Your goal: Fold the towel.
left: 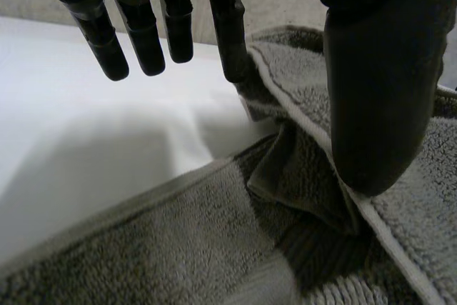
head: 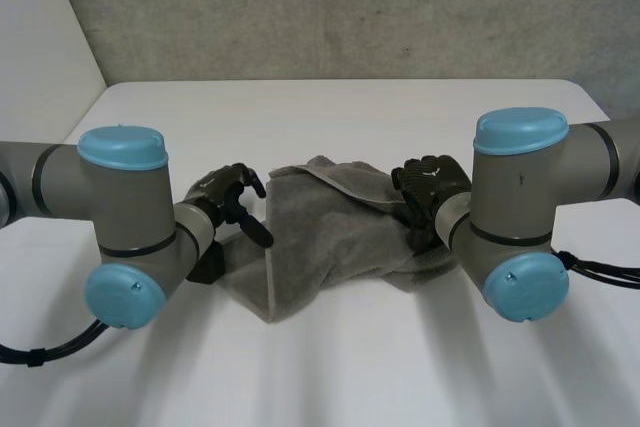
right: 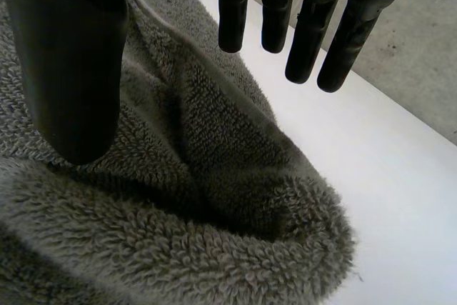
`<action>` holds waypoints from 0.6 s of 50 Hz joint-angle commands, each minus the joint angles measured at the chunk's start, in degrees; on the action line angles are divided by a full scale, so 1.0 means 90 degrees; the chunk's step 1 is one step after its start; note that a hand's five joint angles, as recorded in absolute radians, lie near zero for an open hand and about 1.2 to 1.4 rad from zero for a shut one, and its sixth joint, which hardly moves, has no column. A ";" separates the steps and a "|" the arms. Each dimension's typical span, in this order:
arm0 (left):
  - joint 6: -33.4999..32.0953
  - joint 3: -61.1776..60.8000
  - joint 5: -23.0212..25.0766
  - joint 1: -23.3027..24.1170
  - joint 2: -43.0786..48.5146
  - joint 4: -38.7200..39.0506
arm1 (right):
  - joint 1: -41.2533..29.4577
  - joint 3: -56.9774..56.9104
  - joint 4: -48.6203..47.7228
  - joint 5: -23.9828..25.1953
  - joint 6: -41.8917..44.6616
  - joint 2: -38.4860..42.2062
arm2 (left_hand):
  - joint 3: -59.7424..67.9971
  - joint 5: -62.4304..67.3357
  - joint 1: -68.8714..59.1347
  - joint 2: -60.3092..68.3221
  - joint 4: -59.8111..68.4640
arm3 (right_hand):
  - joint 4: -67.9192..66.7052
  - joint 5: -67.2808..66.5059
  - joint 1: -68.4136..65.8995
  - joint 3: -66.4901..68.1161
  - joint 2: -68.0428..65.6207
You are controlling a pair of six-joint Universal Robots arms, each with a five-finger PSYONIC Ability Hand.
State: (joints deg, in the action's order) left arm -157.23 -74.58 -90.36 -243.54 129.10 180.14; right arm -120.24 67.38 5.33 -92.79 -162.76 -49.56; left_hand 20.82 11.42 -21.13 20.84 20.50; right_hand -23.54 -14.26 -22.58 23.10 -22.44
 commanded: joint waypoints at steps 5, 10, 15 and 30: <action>0.0038 0.0288 0.0021 0.0018 0.0430 -0.0045 | -0.0009 0.0091 -0.0260 -0.0003 0.0038 0.0048 | 0.0278 0.0212 -0.0245 0.0277 0.0314 | -0.0857 -0.0777 -0.0963 0.0905 -0.0979; 0.0116 0.0298 0.0040 0.0057 0.0538 -0.0084 | 0.0001 0.0101 -0.0367 -0.0003 0.0019 0.0106 | 0.1002 0.0936 -0.0969 0.1001 0.1038 | -0.3354 -0.3274 -0.3460 0.3402 -0.3476; 0.0292 0.0289 0.0060 0.0155 0.0518 -0.0084 | -0.0009 0.0091 -0.0387 0.0007 -0.0001 0.0019 | 0.4877 0.4810 -0.4843 0.4875 0.4912 | -0.6272 -0.6192 -0.6378 0.6320 -0.6394; 0.0312 0.0240 0.0128 -0.0059 -0.0837 -0.0093 | 0.0050 0.0043 -0.0358 0.0183 0.0136 -0.1329 | 0.6575 0.6509 -0.6542 0.6574 0.6611 | -0.6273 -0.6194 -0.6380 0.6322 -0.6396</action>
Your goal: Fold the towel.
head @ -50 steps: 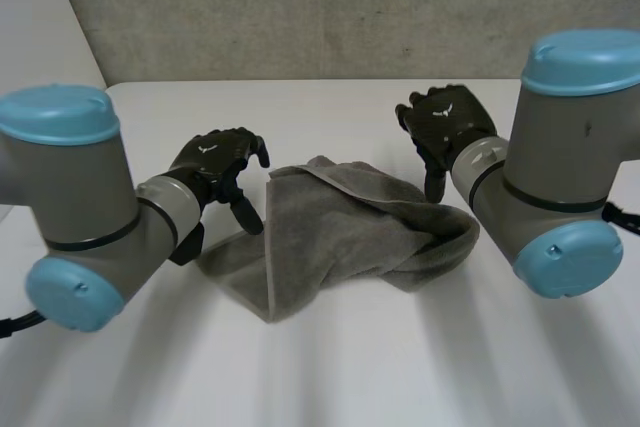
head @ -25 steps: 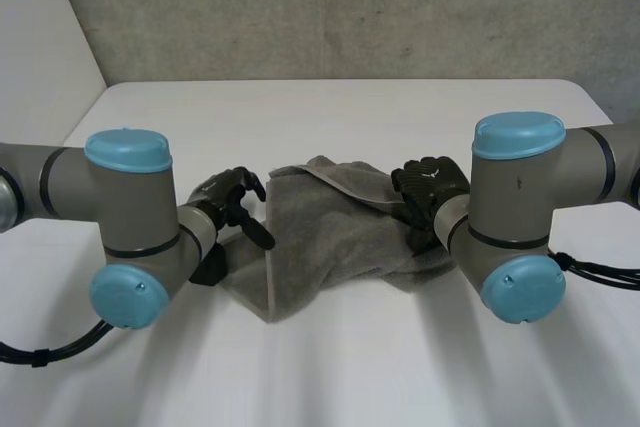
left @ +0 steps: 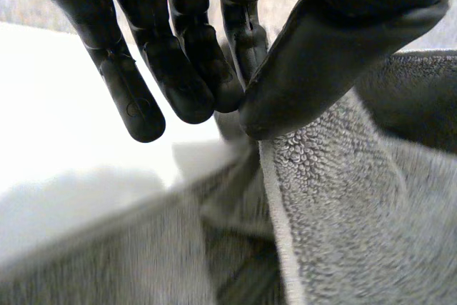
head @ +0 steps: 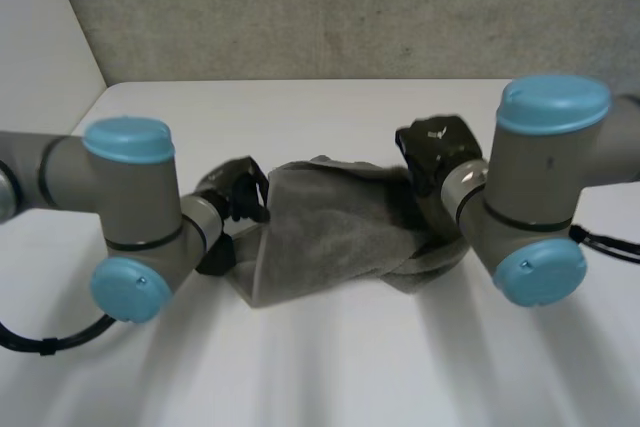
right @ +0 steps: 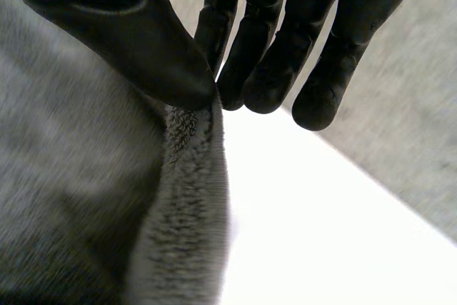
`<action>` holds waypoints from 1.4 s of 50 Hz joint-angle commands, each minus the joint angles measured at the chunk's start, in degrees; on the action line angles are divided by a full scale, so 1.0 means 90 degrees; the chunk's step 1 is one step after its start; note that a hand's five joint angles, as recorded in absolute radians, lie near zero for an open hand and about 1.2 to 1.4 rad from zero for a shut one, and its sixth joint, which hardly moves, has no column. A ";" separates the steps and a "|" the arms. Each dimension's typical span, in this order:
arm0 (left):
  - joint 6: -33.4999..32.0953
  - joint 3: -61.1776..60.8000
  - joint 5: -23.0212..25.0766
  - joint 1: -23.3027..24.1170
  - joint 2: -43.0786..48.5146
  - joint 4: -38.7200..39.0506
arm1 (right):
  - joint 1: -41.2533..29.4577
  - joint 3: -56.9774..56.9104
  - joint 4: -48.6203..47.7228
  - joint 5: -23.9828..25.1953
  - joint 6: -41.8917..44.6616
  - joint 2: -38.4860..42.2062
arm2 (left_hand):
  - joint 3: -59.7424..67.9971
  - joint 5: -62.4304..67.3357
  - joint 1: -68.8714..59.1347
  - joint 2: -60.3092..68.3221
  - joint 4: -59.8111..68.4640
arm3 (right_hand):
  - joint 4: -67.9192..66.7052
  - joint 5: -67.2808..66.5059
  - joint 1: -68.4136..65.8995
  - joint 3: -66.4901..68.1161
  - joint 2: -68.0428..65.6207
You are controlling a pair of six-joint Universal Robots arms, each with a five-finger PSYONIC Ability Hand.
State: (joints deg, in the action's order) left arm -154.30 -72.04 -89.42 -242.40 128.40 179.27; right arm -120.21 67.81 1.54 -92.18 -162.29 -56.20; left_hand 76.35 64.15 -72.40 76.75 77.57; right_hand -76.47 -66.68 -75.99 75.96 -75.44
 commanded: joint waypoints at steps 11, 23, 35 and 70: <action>-0.0063 -0.0569 0.0403 -0.0517 -0.1103 0.0042 | 0.0330 0.0103 0.0903 0.0936 0.0678 -0.1021 | 0.0406 0.0650 -0.0844 0.0362 0.0270 | -0.0393 -0.0369 -0.0446 0.0449 -0.0506; -0.0063 -0.0580 0.0922 -0.0283 -0.0273 0.0033 | 0.0271 0.0190 0.0894 0.0926 0.0737 -0.0689 | -0.3816 -0.3572 0.3377 -0.3860 -0.3951 | -0.0393 -0.0369 -0.0446 0.0449 -0.0506; -0.0072 -0.0638 0.0912 -0.0302 -0.0146 0.0072 | 0.0271 0.0239 0.0884 0.0936 0.0737 -0.0591 | -0.4413 -0.4170 0.3975 -0.4458 -0.4549 | -0.0393 -0.0369 -0.0446 0.0449 -0.0506; -0.2220 0.3887 0.1107 -0.1689 -0.0158 -0.0259 | 0.0350 -0.3642 -0.0519 0.1346 0.0581 0.0334 | 0.0406 0.0650 -0.0844 0.0362 0.0270 | -0.0393 -0.0369 -0.0446 0.0449 -0.0506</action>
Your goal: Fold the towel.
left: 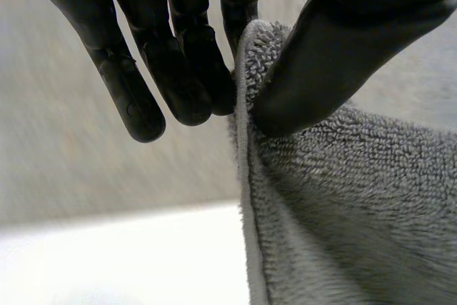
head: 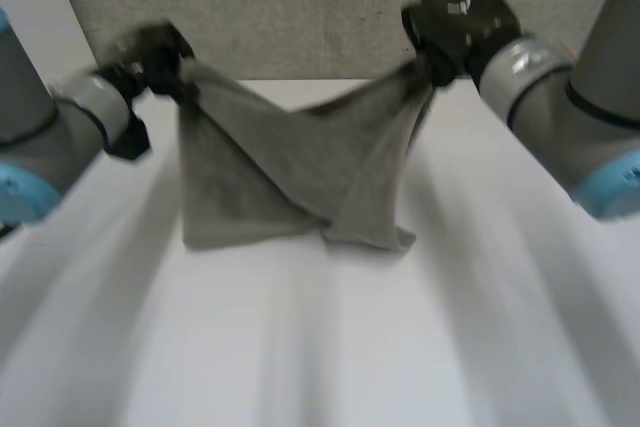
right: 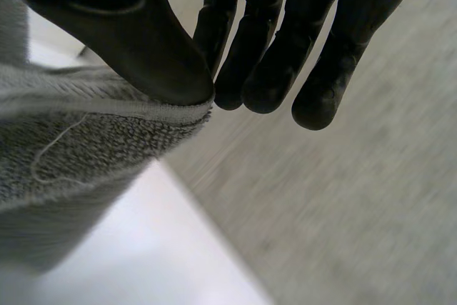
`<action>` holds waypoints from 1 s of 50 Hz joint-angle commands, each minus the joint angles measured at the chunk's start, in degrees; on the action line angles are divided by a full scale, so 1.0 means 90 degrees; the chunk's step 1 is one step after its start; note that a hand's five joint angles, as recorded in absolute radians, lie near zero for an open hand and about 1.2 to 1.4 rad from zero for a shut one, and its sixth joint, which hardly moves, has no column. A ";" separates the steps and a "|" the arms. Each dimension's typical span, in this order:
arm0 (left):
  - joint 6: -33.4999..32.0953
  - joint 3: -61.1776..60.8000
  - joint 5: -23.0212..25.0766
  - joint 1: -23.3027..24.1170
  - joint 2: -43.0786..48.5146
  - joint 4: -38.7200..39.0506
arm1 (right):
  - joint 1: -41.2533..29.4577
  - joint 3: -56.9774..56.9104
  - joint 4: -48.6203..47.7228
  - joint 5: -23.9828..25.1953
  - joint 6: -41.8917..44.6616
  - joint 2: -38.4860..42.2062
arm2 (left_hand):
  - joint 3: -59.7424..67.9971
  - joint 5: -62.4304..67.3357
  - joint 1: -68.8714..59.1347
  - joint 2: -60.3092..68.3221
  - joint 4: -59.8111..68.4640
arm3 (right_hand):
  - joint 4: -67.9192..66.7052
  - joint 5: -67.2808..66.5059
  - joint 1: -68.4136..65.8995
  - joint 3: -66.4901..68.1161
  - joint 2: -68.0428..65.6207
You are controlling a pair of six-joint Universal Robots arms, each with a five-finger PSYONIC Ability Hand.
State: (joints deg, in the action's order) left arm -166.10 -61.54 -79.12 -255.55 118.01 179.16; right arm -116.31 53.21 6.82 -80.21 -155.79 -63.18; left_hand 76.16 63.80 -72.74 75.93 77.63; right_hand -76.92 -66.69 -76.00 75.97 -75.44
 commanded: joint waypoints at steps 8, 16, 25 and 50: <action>-0.0852 0.4552 -0.0184 -0.0209 0.1001 0.0042 | -0.0270 -0.3012 -0.2796 -0.0831 -0.1125 0.1201 | 0.0427 0.0689 -0.0807 0.0452 0.0263 | -0.0342 -0.0368 -0.0445 0.0447 -0.0506; -0.0549 0.3664 -0.0282 -0.0199 0.0502 0.0943 | -0.0183 -0.2282 -0.3307 -0.1011 -0.1909 0.0868 | 0.0427 0.0689 -0.0807 0.0452 0.0263 | -0.0342 -0.0368 -0.0445 0.0447 -0.0506; -0.0539 0.0417 0.0478 -0.0442 0.0170 0.1236 | 0.0062 -0.1324 -0.1055 0.0678 -0.1140 0.1257 | 0.0427 0.0689 -0.0807 0.0452 0.0263 | -0.0342 -0.0368 -0.0445 0.0447 -0.0506; -0.0822 -0.3181 0.1574 -0.0414 -0.0230 0.1588 | 0.0062 0.1363 0.0512 0.0260 0.0913 0.0858 | 0.0427 0.0689 -0.0807 0.0452 0.0263 | 0.3576 0.3550 0.3473 -0.3471 0.3412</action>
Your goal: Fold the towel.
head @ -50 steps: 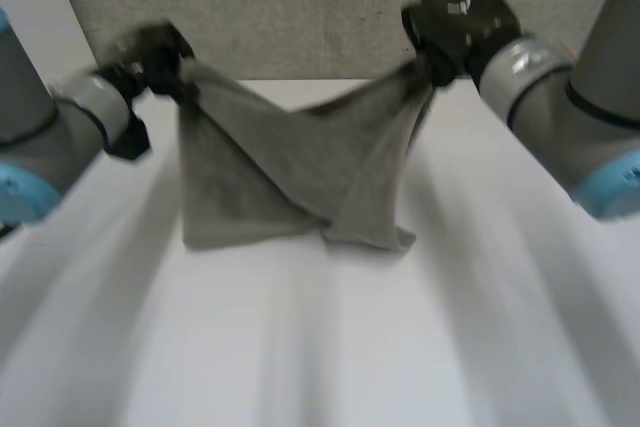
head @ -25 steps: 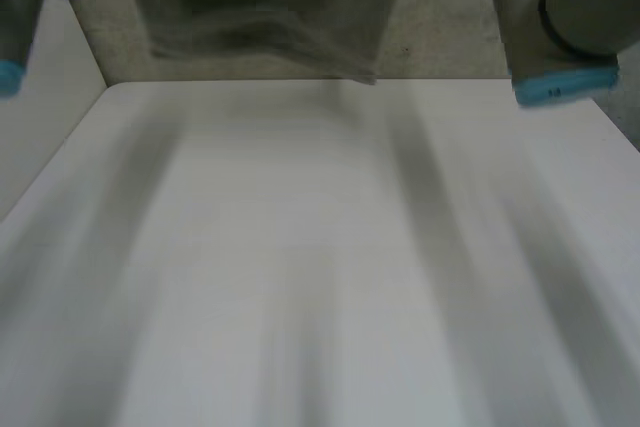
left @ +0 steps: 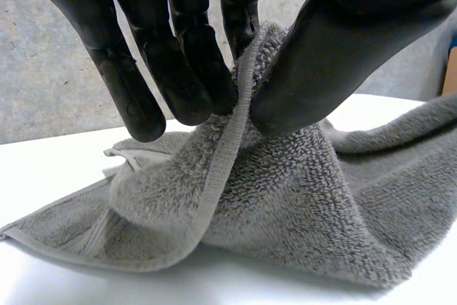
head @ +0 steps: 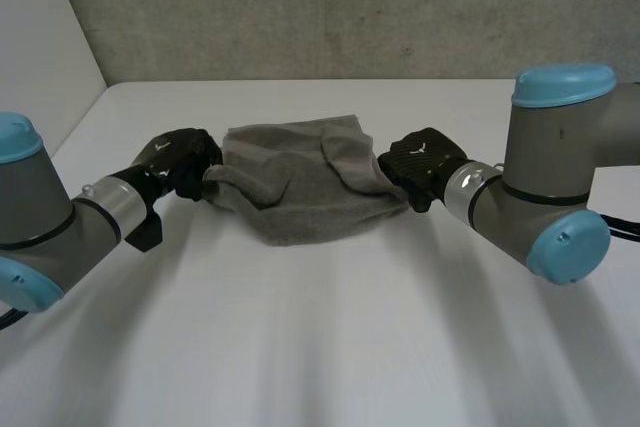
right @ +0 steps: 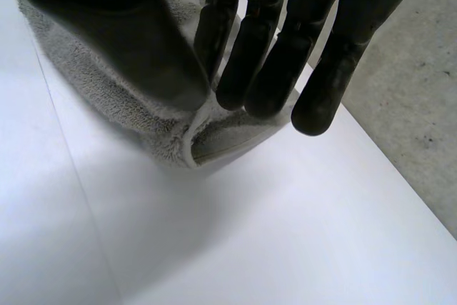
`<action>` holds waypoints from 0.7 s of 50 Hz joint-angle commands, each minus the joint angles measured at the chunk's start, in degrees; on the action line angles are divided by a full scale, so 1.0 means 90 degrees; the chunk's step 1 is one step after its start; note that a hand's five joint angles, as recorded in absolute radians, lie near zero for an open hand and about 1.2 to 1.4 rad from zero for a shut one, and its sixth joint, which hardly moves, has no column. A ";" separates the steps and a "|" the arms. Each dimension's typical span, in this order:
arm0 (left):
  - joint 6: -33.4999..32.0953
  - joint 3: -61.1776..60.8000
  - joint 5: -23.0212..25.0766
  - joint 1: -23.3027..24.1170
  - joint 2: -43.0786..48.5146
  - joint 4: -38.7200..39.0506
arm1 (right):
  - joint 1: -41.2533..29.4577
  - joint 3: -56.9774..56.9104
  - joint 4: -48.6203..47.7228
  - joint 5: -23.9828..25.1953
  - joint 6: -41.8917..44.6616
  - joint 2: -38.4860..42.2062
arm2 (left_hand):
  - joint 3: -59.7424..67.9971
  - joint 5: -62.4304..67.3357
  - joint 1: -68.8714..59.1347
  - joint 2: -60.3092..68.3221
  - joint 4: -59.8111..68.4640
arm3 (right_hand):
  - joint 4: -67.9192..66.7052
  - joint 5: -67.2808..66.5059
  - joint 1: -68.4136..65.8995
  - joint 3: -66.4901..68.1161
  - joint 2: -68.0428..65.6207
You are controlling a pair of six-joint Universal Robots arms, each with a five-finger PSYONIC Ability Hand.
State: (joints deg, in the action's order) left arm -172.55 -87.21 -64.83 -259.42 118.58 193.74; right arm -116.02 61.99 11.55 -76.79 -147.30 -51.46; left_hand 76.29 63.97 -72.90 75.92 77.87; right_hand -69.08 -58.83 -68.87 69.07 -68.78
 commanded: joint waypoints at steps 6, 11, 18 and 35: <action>-0.0105 -0.0681 -0.0004 0.0143 -0.0490 -0.0033 | 0.0146 0.1109 -0.0033 -0.0646 -0.0078 -0.1029 | 0.0412 0.0670 -0.0789 0.0453 0.0236 | 0.6565 0.6537 0.6541 -0.6564 0.6531; -0.0115 -0.1090 -0.0013 0.0688 -0.0714 -0.0003 | 0.0196 0.1714 -0.0227 -0.0725 -0.0098 -0.1352 | 0.0412 0.0670 -0.0789 0.0453 0.0236 | 0.6565 0.6537 0.6541 -0.6564 0.6531; -0.0192 -0.1441 -0.0014 0.1479 -0.0899 -0.0013 | 0.0176 0.2107 -0.0814 -0.0706 -0.0088 -0.1636 | 0.0412 0.0670 -0.0789 0.0453 0.0236 | 0.6565 0.6537 0.6541 -0.6564 0.6531; -0.1999 -0.2595 -0.0053 0.2213 -0.1154 -0.0052 | -0.0751 0.0556 -0.0640 -0.0003 0.0311 -0.0875 | -0.5051 -0.4794 0.4674 -0.5011 -0.5227 | 0.6565 0.6537 0.6541 -0.6564 0.6531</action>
State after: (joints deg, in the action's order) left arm -187.81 -108.61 -64.99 -239.50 108.07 193.71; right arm -120.11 74.28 2.92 -78.40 -146.85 -64.07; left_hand 71.62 60.79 -69.49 71.26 72.61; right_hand -14.69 -3.54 -13.64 14.34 -14.44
